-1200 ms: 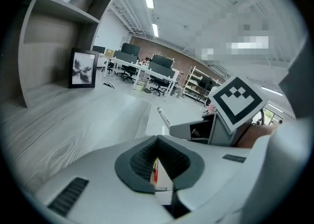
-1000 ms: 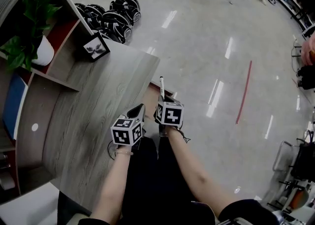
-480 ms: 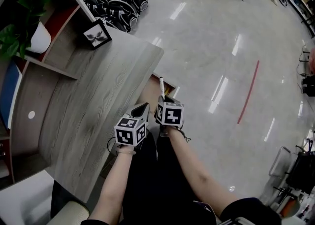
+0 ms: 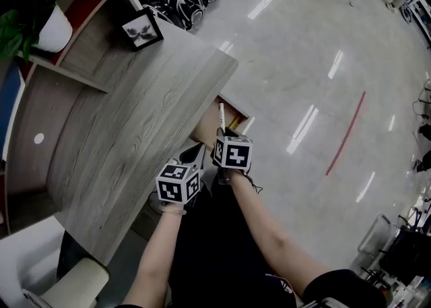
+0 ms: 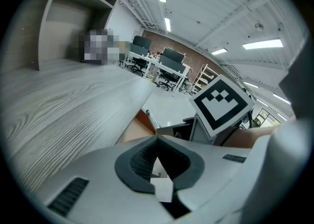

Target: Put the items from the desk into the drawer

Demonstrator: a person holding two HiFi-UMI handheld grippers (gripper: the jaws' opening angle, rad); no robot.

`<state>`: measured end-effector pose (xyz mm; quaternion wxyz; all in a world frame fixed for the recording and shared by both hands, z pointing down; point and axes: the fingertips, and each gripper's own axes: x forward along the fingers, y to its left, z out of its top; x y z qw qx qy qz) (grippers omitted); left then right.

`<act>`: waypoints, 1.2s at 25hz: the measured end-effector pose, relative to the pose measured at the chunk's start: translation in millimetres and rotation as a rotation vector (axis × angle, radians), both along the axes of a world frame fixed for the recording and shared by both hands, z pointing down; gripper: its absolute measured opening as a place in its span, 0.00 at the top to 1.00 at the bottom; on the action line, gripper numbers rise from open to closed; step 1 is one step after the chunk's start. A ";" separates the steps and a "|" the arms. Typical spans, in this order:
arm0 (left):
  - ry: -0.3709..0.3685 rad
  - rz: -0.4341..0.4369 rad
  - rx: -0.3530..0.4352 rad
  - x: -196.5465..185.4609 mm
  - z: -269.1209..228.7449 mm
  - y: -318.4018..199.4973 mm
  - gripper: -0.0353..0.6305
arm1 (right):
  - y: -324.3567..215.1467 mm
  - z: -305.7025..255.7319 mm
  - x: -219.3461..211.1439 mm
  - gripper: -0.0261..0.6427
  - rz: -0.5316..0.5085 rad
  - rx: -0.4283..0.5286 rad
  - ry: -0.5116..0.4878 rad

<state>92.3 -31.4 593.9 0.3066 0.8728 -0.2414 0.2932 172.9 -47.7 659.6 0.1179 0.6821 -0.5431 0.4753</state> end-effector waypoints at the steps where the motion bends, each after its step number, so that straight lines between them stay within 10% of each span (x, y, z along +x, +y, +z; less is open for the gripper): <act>1: 0.001 -0.011 -0.007 -1.9 2.1 0.6 0.93 | -1.7 2.9 -1.7 0.84 -0.002 -0.002 -0.005; 22: -0.029 -0.093 -0.024 -28.1 12.1 0.8 0.93 | -45.9 10.8 -22.4 0.84 -0.028 0.071 -0.134; 25: -0.028 -0.090 -0.023 -26.9 11.6 0.3 0.93 | -51.0 8.9 -28.4 0.47 -0.048 0.096 -0.194; 30: -0.024 -0.084 -0.019 -24.5 10.2 -1.9 0.93 | -48.4 8.9 -29.3 0.47 -0.043 0.098 -0.232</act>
